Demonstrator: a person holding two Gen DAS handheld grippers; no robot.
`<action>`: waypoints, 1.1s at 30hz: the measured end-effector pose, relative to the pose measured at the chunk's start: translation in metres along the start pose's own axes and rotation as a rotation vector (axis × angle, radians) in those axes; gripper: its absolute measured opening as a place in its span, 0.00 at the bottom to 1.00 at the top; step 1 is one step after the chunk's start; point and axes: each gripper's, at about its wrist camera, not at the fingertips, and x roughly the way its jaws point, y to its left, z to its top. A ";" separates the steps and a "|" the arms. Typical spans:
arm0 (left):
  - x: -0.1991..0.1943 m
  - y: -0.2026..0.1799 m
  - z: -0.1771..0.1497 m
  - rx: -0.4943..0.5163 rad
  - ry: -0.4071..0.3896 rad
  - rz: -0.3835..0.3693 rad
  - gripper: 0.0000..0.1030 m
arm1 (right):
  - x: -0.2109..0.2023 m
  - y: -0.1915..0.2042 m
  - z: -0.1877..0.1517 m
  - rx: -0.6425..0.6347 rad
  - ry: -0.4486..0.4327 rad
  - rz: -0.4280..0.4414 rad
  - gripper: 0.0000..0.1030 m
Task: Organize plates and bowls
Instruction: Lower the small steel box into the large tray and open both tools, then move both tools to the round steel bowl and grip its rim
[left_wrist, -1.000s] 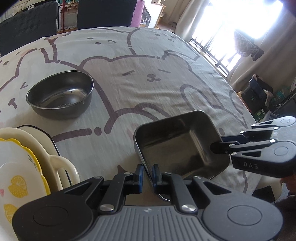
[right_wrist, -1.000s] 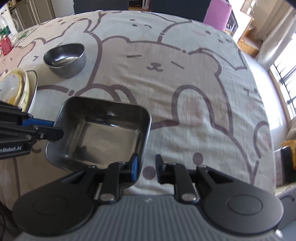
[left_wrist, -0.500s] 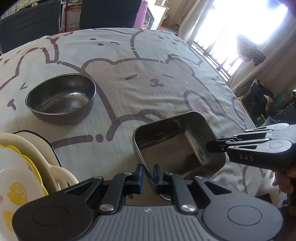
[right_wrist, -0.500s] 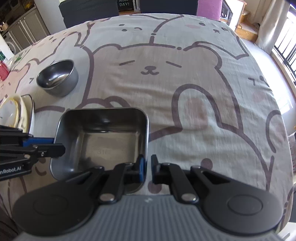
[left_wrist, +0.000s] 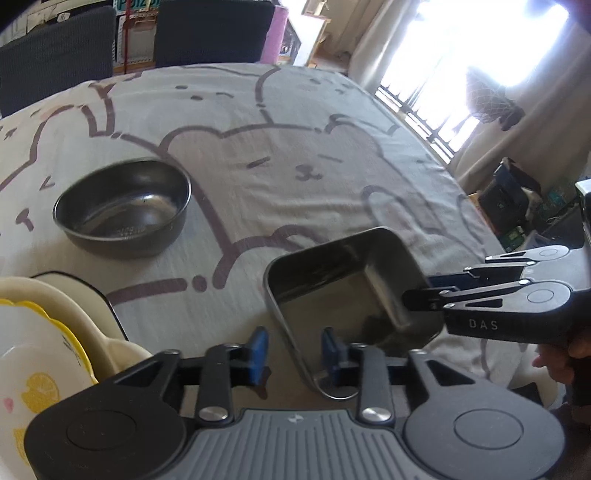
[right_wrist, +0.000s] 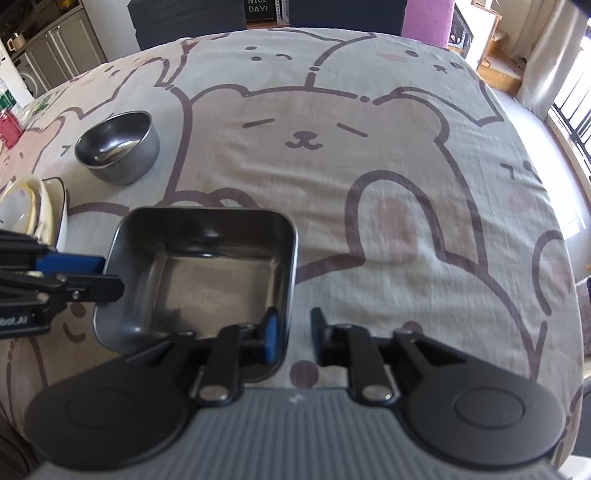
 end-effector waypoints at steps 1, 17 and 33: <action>-0.003 -0.001 0.001 -0.003 -0.005 -0.002 0.54 | -0.003 0.000 0.000 0.005 -0.006 0.003 0.43; -0.080 0.042 0.042 -0.013 -0.270 0.109 1.00 | -0.069 0.003 0.025 0.123 -0.299 0.059 0.98; -0.061 0.142 0.067 -0.252 -0.208 0.159 0.83 | -0.009 0.065 0.106 0.220 -0.256 0.127 1.00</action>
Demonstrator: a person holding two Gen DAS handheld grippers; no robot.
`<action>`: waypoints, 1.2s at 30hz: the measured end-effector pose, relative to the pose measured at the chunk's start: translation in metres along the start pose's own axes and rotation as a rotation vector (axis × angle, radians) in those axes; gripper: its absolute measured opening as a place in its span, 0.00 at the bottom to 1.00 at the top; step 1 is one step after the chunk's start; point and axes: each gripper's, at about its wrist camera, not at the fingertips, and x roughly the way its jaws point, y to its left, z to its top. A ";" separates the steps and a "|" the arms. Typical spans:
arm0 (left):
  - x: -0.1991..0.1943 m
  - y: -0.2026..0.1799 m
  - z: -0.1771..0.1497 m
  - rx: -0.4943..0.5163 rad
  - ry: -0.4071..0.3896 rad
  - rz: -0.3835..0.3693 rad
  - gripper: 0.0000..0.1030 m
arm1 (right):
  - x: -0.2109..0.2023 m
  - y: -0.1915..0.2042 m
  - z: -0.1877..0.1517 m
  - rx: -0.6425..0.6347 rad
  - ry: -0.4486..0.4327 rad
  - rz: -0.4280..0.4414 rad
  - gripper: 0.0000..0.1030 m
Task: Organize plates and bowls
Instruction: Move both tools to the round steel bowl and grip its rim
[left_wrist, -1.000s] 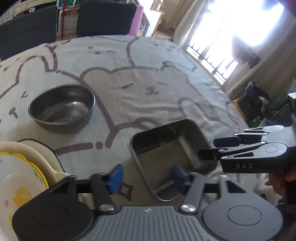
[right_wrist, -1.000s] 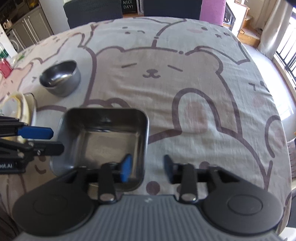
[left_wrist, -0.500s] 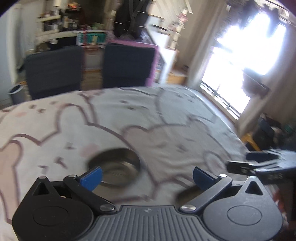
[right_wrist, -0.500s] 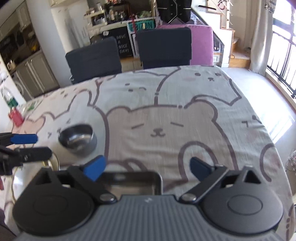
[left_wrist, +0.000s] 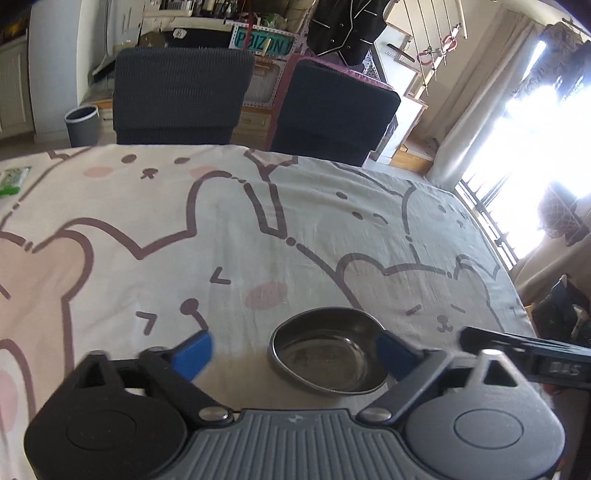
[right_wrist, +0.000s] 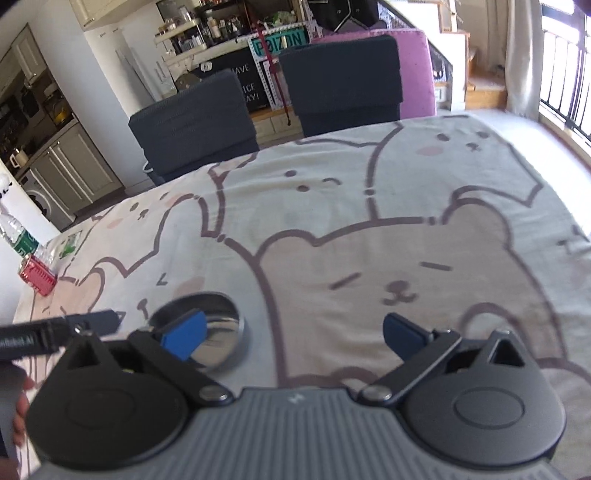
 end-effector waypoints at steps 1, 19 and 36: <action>0.002 0.001 0.001 -0.005 0.002 0.001 0.77 | 0.007 0.007 0.002 -0.002 0.009 -0.010 1.00; 0.040 0.013 -0.001 -0.004 0.116 0.003 0.26 | 0.085 0.053 0.011 -0.057 0.182 -0.006 0.38; 0.049 0.016 -0.002 -0.004 0.138 -0.014 0.11 | 0.091 0.049 0.007 -0.097 0.179 0.021 0.09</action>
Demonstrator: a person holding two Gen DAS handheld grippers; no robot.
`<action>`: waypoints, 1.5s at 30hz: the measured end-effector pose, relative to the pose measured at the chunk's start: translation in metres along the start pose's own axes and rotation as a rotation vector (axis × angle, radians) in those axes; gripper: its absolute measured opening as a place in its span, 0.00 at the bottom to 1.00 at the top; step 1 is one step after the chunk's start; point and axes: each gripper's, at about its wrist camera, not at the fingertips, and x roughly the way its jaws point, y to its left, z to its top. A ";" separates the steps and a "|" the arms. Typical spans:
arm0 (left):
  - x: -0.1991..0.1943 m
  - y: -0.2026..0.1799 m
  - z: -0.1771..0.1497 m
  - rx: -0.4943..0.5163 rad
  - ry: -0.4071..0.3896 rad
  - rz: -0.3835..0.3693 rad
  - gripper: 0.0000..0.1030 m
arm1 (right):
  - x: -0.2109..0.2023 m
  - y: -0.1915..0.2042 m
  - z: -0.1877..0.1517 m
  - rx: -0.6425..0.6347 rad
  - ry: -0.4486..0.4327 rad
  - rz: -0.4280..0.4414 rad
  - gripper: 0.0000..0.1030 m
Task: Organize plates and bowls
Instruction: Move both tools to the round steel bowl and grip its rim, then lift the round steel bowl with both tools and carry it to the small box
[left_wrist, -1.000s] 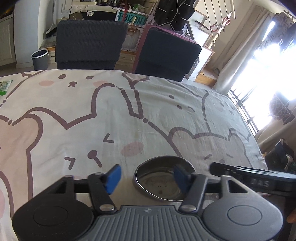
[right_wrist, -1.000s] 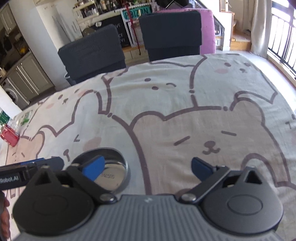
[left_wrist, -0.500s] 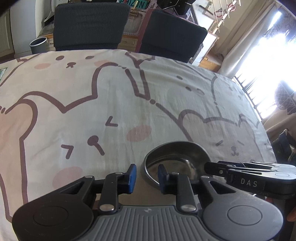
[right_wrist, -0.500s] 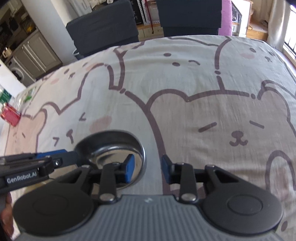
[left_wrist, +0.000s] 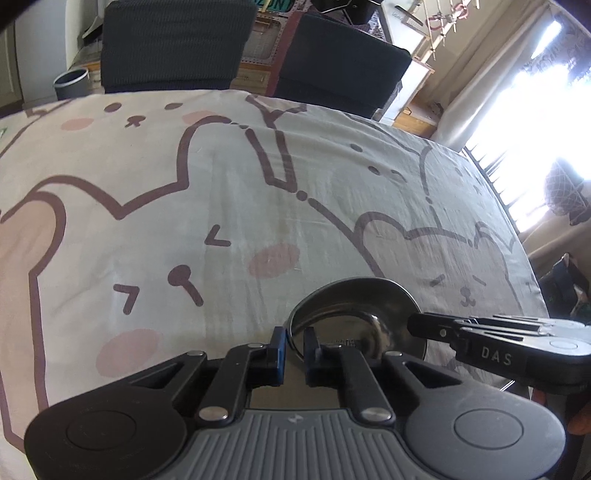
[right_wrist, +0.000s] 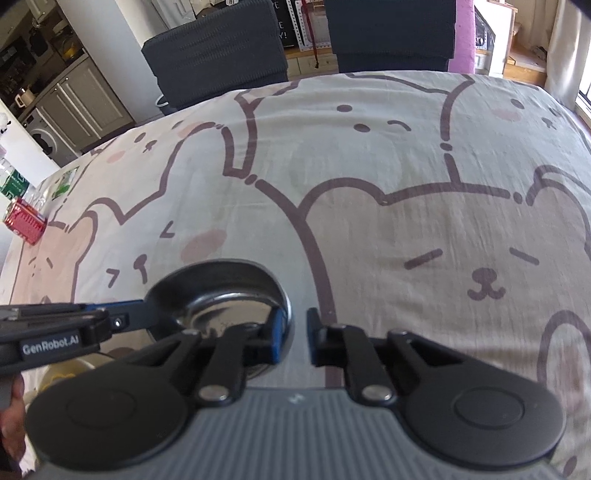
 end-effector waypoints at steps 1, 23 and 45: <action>-0.001 0.001 0.000 -0.007 -0.002 -0.004 0.10 | 0.000 0.002 0.000 -0.003 -0.005 -0.002 0.07; -0.043 -0.021 0.008 -0.044 -0.150 -0.126 0.04 | -0.050 -0.020 0.000 0.080 -0.138 0.054 0.04; -0.063 -0.109 -0.050 0.038 -0.080 -0.324 0.04 | -0.162 -0.093 -0.080 0.124 -0.240 -0.046 0.04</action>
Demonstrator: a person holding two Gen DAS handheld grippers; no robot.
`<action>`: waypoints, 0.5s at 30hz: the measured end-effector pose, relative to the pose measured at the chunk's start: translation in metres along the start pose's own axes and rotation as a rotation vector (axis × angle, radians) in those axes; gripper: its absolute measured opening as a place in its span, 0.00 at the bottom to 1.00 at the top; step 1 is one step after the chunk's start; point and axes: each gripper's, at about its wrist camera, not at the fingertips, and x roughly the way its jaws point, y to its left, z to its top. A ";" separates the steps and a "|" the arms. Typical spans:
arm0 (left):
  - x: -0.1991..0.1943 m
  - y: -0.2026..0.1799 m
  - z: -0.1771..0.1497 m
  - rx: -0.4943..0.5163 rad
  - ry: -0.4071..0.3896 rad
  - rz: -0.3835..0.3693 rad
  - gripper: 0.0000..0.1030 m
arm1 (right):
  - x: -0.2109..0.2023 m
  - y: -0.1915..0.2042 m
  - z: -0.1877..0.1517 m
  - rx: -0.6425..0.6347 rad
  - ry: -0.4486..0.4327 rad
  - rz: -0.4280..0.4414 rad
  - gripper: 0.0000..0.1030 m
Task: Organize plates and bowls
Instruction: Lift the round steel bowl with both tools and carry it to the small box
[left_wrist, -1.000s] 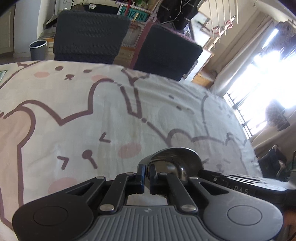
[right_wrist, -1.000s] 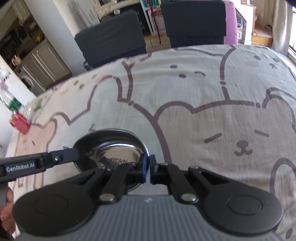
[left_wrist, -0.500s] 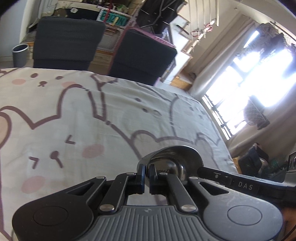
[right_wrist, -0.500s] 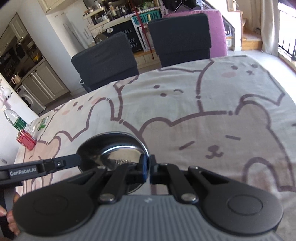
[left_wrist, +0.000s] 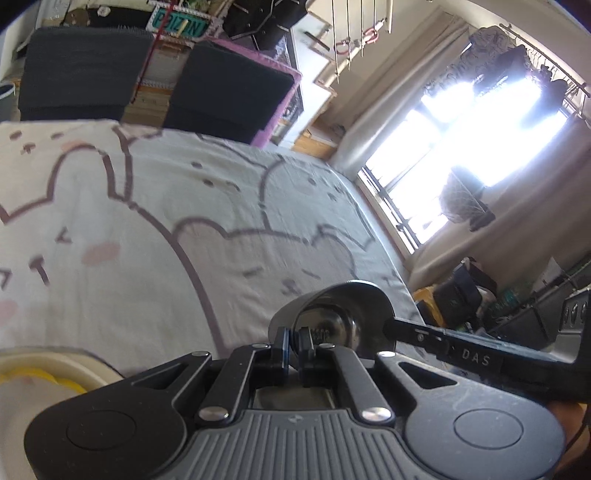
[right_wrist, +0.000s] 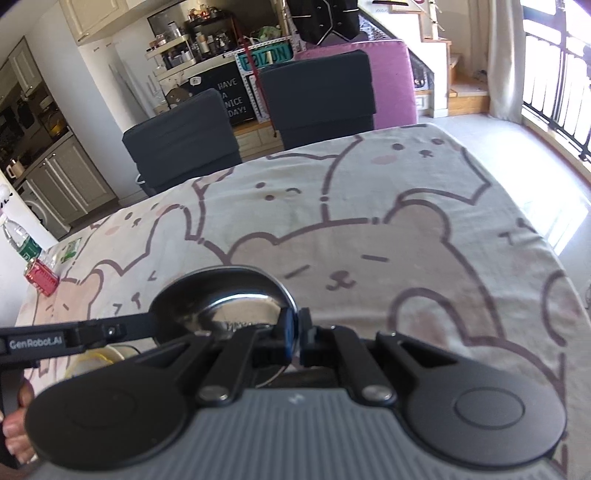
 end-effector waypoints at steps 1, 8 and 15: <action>0.000 -0.001 -0.004 -0.006 0.009 -0.004 0.04 | -0.003 -0.002 -0.002 -0.002 -0.001 -0.007 0.04; 0.006 -0.004 -0.033 -0.041 0.066 -0.011 0.05 | -0.014 -0.009 -0.016 -0.049 0.027 -0.031 0.05; 0.021 -0.004 -0.060 -0.056 0.157 -0.021 0.07 | -0.001 -0.006 -0.025 -0.142 0.125 -0.066 0.06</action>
